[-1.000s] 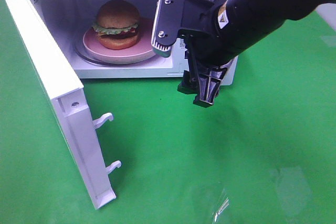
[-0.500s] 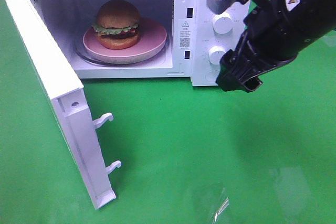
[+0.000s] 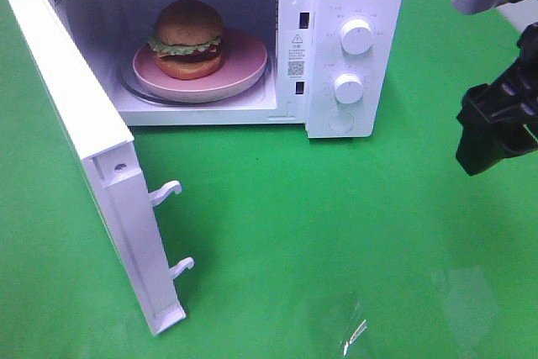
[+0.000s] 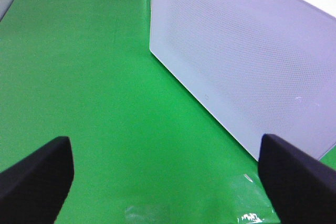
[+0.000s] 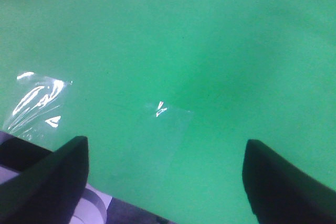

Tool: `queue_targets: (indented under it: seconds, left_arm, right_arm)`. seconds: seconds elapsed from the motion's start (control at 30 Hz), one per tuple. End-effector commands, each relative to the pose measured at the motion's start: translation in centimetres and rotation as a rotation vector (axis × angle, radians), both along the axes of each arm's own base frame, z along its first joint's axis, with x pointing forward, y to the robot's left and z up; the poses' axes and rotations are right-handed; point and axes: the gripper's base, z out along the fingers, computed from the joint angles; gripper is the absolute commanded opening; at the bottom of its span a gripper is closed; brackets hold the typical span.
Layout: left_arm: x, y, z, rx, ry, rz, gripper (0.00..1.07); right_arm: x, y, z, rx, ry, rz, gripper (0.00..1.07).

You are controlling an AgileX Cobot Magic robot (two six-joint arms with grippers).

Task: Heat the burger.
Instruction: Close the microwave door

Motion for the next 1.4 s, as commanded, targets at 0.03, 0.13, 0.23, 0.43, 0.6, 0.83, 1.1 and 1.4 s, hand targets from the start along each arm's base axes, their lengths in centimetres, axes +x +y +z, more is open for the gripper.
queue_targets:
  seconds: [0.03,0.13,0.23,0.43,0.6,0.83,1.1,1.4]
  left_arm:
    - [-0.1,-0.1,0.0,-0.009,0.000,-0.003,0.87]
    - [-0.1,-0.1,0.0,-0.009,0.000,-0.003,0.87]
    - [-0.1,-0.1,0.0,-0.009,0.000,-0.003,0.87]
    - [-0.1,-0.1,0.0,-0.009,0.000,-0.003,0.87]
    - [-0.1,-0.1,0.0,-0.009,0.000,-0.003,0.87]
    - [-0.1,-0.1,0.0,-0.009,0.000,-0.003,0.87]
    - [-0.1,-0.1,0.0,-0.009,0.000,-0.003,0.87]
    - [-0.1,-0.1,0.0,-0.009,0.000,-0.003,0.87]
  right_arm:
    - [-1.8,-0.8,1.4,0.015,-0.001,-0.024,0.76]
    - [-2.7,-1.2,2.2,0.029,-0.035,-0.024,0.76]
    - [-4.1,-1.8,2.7,0.045,-0.072,-0.024,0.76]
    - [-7.0,-3.0,2.6,0.063,-0.110,-0.024,0.76]
    - [-10.1,-4.3,2.9,0.092,-0.178,-0.025,0.76]
    - [-14.0,-6.0,3.3,0.150,-0.321,-0.025,0.76]
    - [-18.0,-8.1,2.7,0.190,-0.476,-0.132,0.76]
    - [-20.8,-8.9,0.7,0.222,-0.641,-0.217,0.76]
